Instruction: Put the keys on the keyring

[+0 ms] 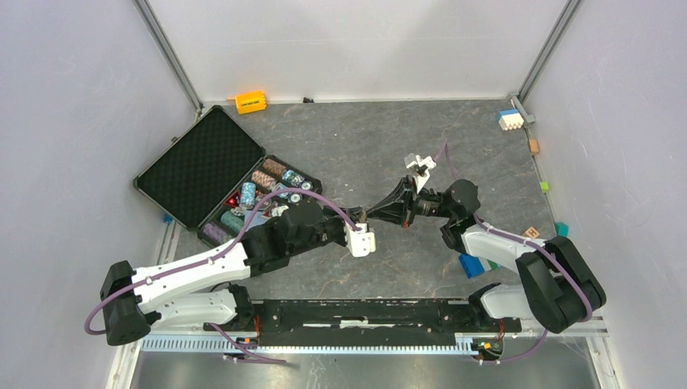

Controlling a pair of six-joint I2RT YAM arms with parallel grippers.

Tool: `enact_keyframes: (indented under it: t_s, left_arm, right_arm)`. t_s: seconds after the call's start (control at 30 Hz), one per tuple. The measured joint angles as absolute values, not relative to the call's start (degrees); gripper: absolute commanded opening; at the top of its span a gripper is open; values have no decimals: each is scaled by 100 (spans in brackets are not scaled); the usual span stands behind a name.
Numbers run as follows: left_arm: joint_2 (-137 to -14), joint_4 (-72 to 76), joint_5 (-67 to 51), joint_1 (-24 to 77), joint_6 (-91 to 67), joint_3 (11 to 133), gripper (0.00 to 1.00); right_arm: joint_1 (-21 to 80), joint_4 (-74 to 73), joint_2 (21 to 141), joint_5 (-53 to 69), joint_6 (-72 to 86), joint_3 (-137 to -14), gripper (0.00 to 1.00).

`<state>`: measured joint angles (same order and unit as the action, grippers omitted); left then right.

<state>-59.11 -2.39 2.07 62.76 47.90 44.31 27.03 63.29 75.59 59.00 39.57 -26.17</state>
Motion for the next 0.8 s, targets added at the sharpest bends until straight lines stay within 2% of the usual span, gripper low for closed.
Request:
enact_keyframes:
  t_s: [0.8]
  left_arm:
    - [-5913, -292, 246, 6276, 4790, 4440, 2]
  right_arm:
    - [2735, 6163, 7559, 5902, 3817, -2657, 0]
